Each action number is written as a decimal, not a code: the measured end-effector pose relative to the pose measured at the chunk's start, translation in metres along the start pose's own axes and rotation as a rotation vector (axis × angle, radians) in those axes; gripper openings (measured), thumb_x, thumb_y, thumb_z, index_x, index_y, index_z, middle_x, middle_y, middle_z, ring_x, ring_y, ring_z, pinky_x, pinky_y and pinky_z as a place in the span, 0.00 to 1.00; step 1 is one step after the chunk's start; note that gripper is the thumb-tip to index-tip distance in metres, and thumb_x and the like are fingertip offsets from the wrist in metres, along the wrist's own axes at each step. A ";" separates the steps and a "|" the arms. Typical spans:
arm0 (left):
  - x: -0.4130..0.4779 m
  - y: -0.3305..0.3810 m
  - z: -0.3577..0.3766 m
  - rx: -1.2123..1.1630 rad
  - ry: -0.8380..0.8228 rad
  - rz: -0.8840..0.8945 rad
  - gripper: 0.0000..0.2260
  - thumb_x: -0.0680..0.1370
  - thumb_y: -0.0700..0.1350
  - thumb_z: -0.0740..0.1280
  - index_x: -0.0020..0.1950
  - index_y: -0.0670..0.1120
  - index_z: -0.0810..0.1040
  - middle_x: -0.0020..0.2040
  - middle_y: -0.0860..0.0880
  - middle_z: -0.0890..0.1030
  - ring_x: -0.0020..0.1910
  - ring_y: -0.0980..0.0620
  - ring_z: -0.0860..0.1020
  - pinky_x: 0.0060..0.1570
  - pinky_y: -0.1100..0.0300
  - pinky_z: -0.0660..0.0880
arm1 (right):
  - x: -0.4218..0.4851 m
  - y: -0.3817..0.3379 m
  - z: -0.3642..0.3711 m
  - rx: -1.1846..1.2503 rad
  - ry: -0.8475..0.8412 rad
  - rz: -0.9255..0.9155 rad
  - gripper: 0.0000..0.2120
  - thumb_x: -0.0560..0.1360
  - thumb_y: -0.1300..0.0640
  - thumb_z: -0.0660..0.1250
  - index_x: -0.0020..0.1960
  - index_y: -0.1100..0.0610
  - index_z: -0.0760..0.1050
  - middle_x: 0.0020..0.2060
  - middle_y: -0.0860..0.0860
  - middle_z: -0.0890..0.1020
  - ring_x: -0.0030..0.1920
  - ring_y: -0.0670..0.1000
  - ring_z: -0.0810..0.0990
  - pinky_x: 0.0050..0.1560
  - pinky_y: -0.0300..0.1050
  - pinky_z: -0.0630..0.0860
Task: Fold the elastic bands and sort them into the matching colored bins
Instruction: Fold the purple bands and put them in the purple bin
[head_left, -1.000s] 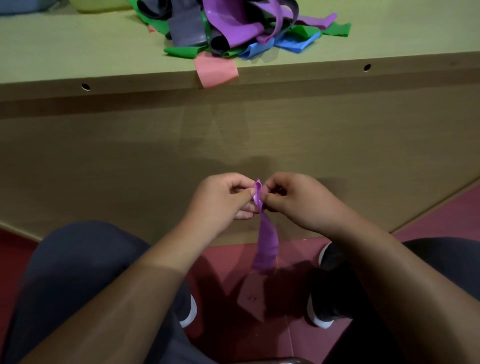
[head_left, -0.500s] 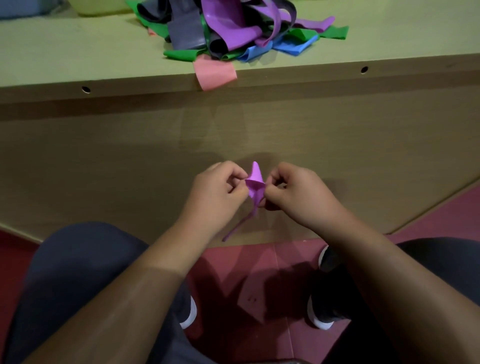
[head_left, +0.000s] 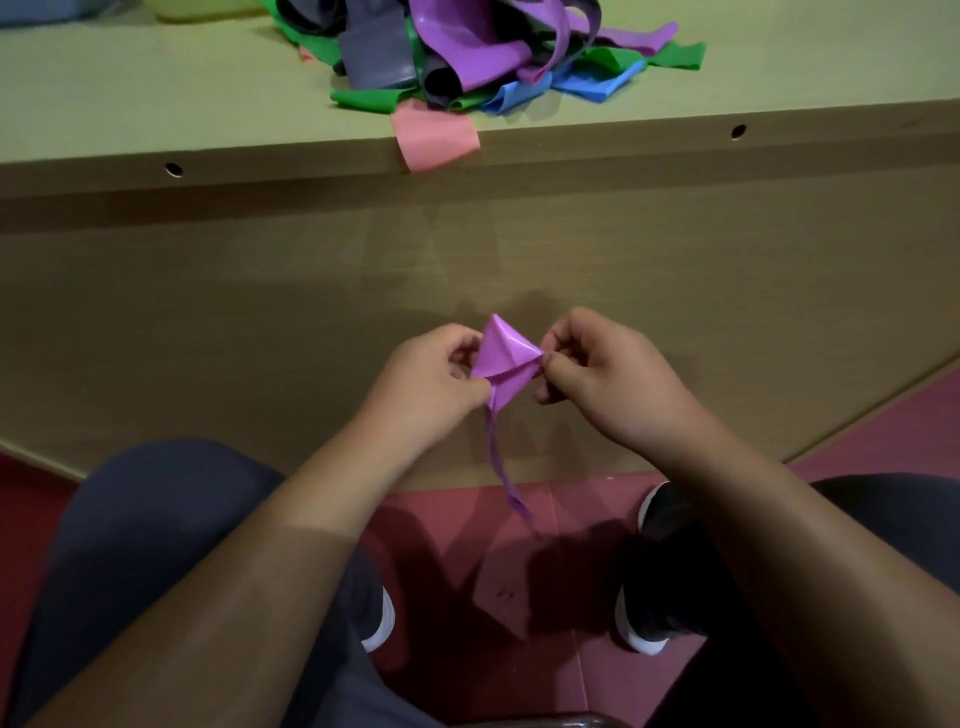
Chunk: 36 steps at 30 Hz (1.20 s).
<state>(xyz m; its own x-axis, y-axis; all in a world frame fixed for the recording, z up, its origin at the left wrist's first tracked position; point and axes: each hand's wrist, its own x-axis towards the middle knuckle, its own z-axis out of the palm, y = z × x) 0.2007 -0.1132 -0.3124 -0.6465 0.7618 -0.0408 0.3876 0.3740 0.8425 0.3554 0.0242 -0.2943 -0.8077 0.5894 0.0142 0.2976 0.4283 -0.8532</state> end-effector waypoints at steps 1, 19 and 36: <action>-0.001 0.002 -0.003 0.168 0.027 0.080 0.16 0.72 0.35 0.71 0.56 0.51 0.83 0.45 0.55 0.81 0.38 0.63 0.76 0.41 0.71 0.70 | 0.000 -0.001 -0.002 -0.083 0.036 -0.034 0.05 0.78 0.63 0.69 0.46 0.55 0.77 0.34 0.50 0.87 0.37 0.46 0.85 0.39 0.35 0.76; 0.004 0.002 -0.018 -0.444 -0.147 -0.114 0.08 0.78 0.35 0.73 0.56 0.40 0.82 0.51 0.41 0.84 0.47 0.48 0.81 0.52 0.57 0.80 | 0.008 0.009 0.001 0.464 -0.131 0.087 0.04 0.73 0.56 0.70 0.39 0.50 0.80 0.42 0.53 0.83 0.48 0.54 0.78 0.64 0.57 0.76; -0.005 0.009 -0.029 -0.516 -0.299 0.288 0.17 0.72 0.44 0.76 0.58 0.44 0.78 0.51 0.48 0.77 0.51 0.53 0.74 0.53 0.61 0.74 | 0.011 -0.005 -0.020 0.878 0.033 -0.002 0.10 0.77 0.59 0.68 0.39 0.56 0.71 0.32 0.52 0.68 0.30 0.48 0.67 0.30 0.38 0.65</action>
<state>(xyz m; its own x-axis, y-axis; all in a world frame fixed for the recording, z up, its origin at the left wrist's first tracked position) 0.1883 -0.1286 -0.2888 -0.3249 0.9353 0.1403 0.1057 -0.1115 0.9881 0.3557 0.0422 -0.2791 -0.7885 0.6147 0.0198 -0.2141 -0.2442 -0.9458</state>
